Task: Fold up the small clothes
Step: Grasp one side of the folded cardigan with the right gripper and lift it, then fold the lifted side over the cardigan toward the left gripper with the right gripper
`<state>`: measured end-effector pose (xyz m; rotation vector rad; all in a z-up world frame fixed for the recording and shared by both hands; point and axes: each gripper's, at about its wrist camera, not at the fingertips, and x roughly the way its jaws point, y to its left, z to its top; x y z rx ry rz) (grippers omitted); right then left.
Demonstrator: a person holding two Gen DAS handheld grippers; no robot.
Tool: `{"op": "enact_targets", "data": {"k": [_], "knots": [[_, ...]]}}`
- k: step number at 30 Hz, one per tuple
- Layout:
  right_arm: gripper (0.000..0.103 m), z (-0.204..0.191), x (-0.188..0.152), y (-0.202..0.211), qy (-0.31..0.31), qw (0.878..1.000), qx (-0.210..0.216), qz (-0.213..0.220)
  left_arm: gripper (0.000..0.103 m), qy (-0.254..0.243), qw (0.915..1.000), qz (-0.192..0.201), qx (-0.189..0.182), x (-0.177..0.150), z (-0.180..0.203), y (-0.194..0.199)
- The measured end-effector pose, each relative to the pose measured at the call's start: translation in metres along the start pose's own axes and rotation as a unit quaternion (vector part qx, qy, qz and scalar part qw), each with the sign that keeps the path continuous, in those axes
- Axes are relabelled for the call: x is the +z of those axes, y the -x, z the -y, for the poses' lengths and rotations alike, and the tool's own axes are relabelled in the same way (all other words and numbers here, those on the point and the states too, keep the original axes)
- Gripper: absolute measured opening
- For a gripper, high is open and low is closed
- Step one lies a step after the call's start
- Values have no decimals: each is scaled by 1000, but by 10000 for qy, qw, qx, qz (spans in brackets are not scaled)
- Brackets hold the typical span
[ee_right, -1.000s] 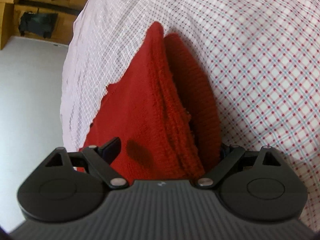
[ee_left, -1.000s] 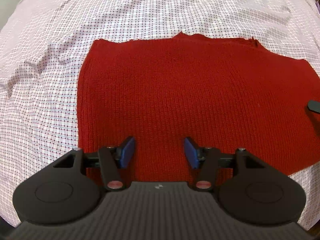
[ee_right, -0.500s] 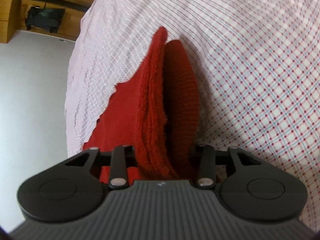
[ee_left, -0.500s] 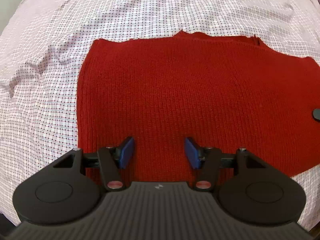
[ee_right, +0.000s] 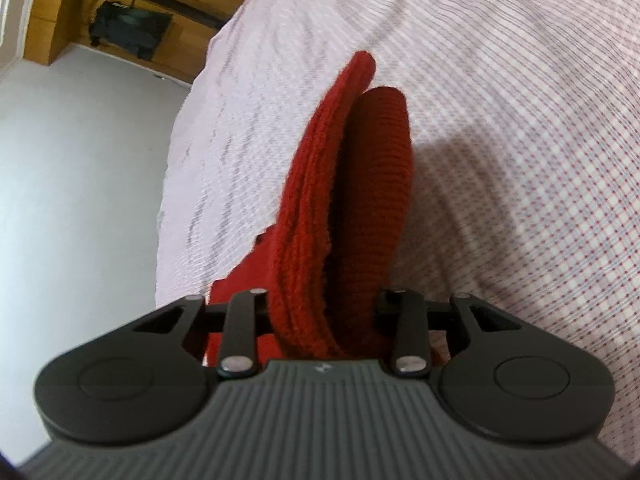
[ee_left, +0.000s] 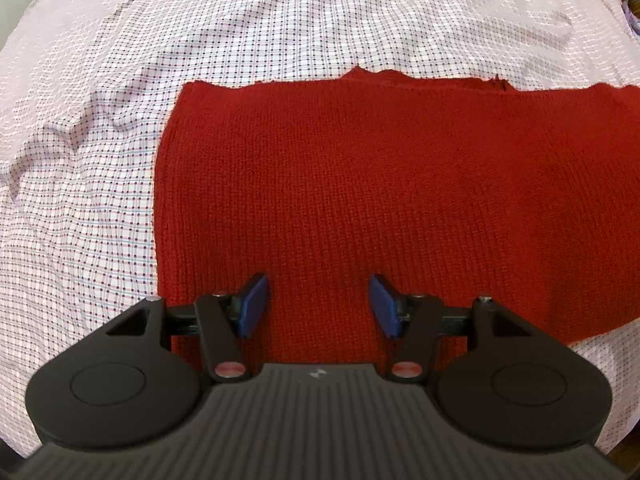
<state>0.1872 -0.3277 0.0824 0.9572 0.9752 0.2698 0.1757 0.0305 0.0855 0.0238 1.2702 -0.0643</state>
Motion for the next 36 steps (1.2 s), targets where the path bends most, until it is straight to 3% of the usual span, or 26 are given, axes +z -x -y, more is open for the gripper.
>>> {"op": "enact_targets", "data": {"k": [20, 36], "knots": [[36, -55, -15, -5, 569, 9980, -254, -125, 63, 288, 9993, 52, -253, -2, -29, 18], [36, -99, -31, -12, 815, 9953, -502, -131, 63, 246, 9995, 70, -210, 1, -50, 45]]}}
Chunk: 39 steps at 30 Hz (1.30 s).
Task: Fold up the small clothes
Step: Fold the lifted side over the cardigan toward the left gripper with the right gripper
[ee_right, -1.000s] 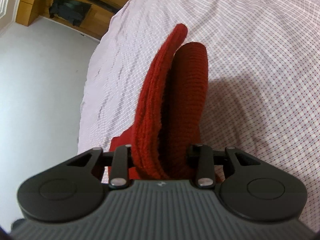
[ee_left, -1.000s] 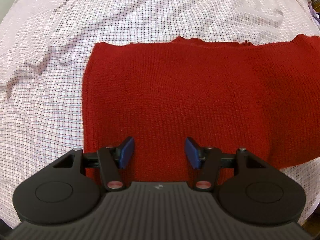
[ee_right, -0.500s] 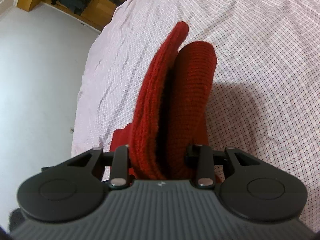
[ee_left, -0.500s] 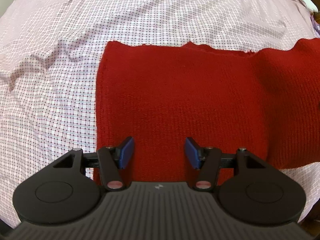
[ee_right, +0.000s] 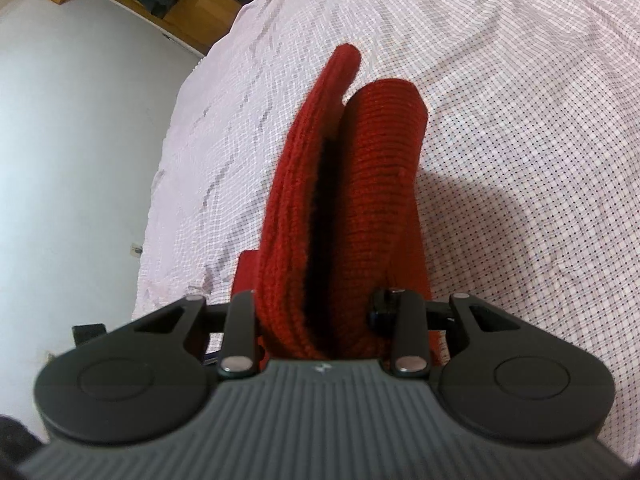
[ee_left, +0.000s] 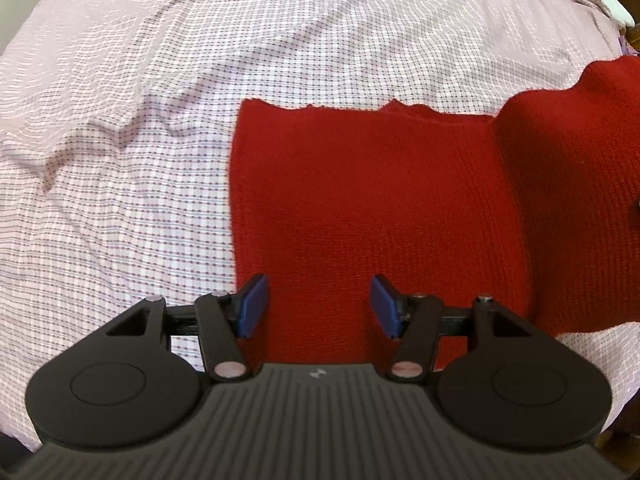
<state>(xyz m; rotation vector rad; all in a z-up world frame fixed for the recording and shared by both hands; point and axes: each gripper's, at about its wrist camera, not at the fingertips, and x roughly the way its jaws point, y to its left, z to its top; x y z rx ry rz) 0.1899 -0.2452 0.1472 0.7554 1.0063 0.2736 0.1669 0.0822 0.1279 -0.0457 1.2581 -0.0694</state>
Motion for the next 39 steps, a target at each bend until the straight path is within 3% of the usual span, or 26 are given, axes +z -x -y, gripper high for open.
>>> {"op": "enact_targets", "data": {"k": [13, 31, 39], "knots": [[36, -22, -12, -8, -121, 9999, -92, 0, 63, 122, 9999, 9, -72, 4, -21, 9], [36, -49, -27, -30, 225, 9992, -17, -315, 63, 441, 9989, 44, -117, -3, -38, 5], [36, -57, -32, -37, 142, 9996, -12, -252, 63, 349, 9994, 73, -47, -5, -45, 7]]}}
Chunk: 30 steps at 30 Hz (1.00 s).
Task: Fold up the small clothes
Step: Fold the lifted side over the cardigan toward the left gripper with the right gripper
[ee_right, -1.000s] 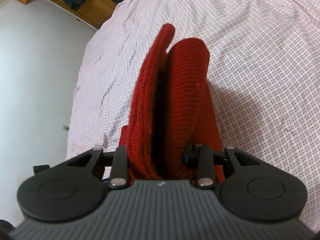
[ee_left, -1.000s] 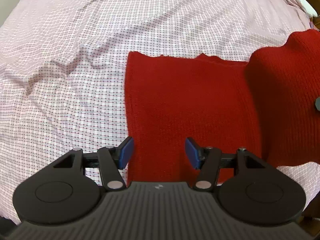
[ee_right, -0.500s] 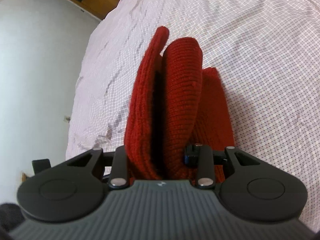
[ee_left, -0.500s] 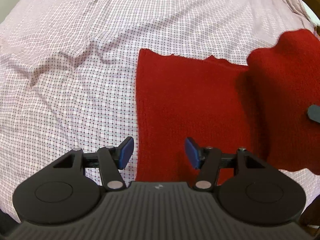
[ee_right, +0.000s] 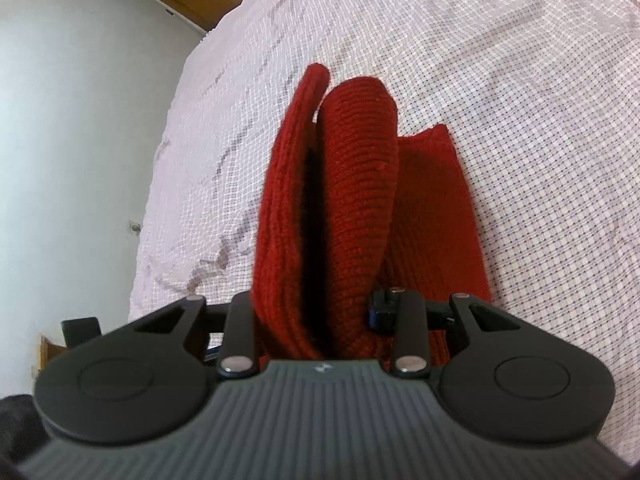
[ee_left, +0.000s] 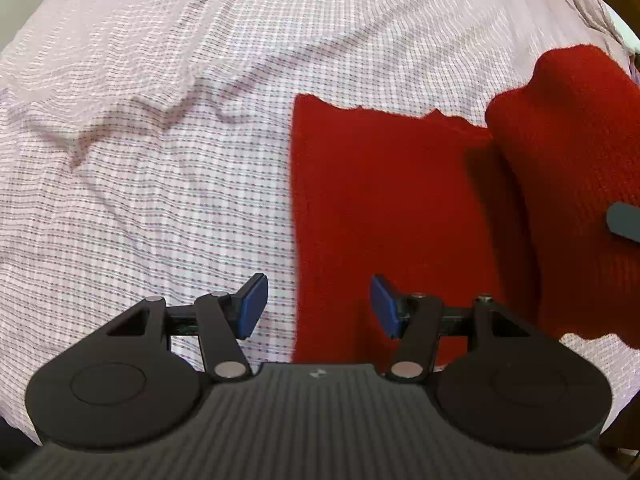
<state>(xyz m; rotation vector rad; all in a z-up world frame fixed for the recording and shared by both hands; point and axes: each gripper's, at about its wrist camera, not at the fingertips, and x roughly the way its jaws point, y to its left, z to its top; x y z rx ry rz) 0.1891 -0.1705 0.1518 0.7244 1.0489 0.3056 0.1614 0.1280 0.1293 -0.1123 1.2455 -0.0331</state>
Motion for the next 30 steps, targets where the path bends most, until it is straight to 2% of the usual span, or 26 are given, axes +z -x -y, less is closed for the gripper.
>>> {"op": "enact_targets", "data": {"k": [8, 9, 24, 30], "knots": [[36, -23, -4, -22, 47, 9998, 131, -121, 63, 224, 9996, 155, 87, -10, -22, 8], [36, -27, -5, -26, 74, 9998, 147, -137, 63, 352, 9986, 387, 86, -11, -23, 8], [36, -53, -31, -83, 462, 9972, -301, -497, 63, 456, 9981, 377, 186, -29, -50, 4], [46, -63, -37, -94, 666, 9952, -451, -565, 63, 504, 9978, 406, 151, -27, -52, 7]]}}
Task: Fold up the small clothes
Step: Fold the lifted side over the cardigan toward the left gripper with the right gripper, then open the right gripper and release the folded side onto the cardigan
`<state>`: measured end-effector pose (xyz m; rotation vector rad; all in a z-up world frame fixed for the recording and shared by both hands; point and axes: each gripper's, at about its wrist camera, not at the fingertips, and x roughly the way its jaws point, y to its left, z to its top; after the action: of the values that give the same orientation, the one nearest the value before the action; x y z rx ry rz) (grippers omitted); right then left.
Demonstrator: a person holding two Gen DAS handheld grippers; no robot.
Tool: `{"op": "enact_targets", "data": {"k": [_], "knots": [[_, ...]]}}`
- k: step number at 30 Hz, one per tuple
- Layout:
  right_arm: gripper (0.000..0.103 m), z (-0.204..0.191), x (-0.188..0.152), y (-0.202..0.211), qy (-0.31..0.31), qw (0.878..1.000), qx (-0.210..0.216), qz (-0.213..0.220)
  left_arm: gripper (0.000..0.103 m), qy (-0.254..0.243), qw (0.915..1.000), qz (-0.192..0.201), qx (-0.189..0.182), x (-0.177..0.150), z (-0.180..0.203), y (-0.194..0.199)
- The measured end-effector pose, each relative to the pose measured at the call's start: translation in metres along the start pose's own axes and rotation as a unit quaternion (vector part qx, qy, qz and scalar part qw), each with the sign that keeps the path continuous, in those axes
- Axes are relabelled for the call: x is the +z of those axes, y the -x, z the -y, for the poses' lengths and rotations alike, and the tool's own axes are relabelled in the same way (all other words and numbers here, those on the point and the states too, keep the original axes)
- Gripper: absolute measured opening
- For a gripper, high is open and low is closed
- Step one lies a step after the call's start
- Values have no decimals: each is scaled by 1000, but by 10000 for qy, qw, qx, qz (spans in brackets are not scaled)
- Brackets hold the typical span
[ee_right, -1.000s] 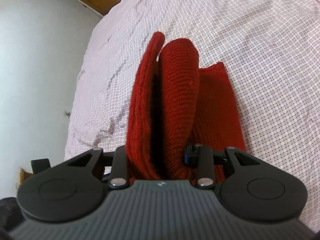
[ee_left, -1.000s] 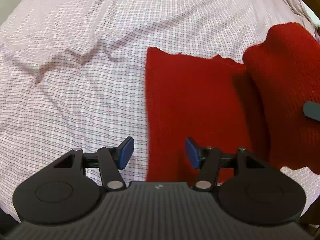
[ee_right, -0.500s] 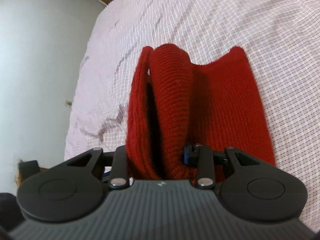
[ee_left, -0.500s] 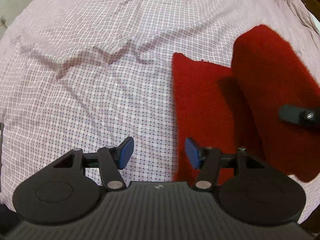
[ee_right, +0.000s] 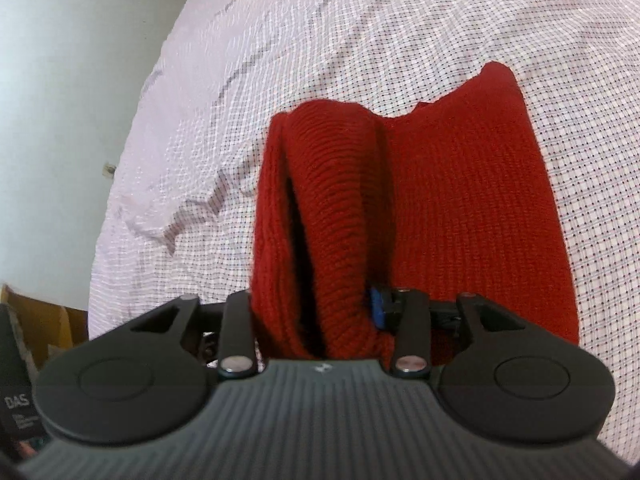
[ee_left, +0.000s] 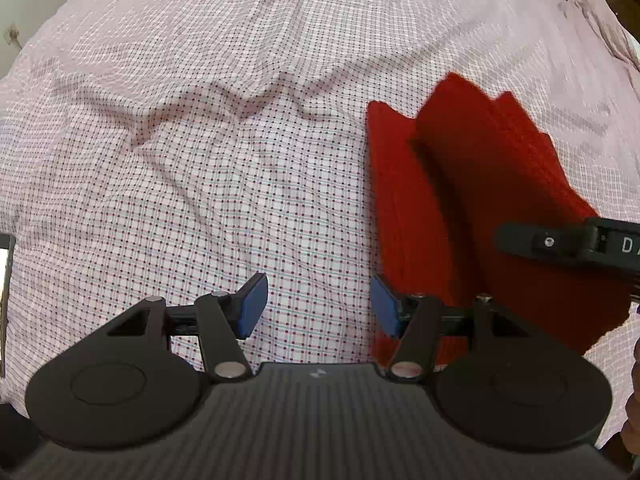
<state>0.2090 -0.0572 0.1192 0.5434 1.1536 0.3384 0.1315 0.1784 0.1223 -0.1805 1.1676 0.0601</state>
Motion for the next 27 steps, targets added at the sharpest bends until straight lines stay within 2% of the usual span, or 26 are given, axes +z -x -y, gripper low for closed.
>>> {"op": "enact_targets", "data": {"k": [3, 5, 9, 12, 15, 18, 24, 27], "knots": [[55, -4, -1, 4, 22, 10000, 33, 2, 63, -3, 10000, -2, 1, 2, 5, 4], [58, -4, 0, 7, 6, 9997, 230, -18, 63, 134, 9999, 40, 5, 2, 7, 8], [58, -2, 5, 16, -68, 9981, 607, -83, 63, 374, 9992, 13, -139, 0, 11, 7], [58, 0, 10, 34, 19, 9980, 635, 51, 63, 362, 9993, 33, -102, 1, 16, 8], [58, 9, 13, 51, 167, 9984, 498, 225, 63, 277, 9994, 135, -172, 7, 20, 14], [58, 23, 14, 63, 234, 9990, 173, 332, 63, 208, 9991, 242, -281, 15, 27, 18], [58, 61, 11, 70, 51, 9987, -366, 354, 63, 361, 9963, 313, -711, 30, 45, 26], [58, 71, 8, 68, 167, 9967, -695, 390, 63, 282, 9946, 323, -948, 33, 60, 23]]}}
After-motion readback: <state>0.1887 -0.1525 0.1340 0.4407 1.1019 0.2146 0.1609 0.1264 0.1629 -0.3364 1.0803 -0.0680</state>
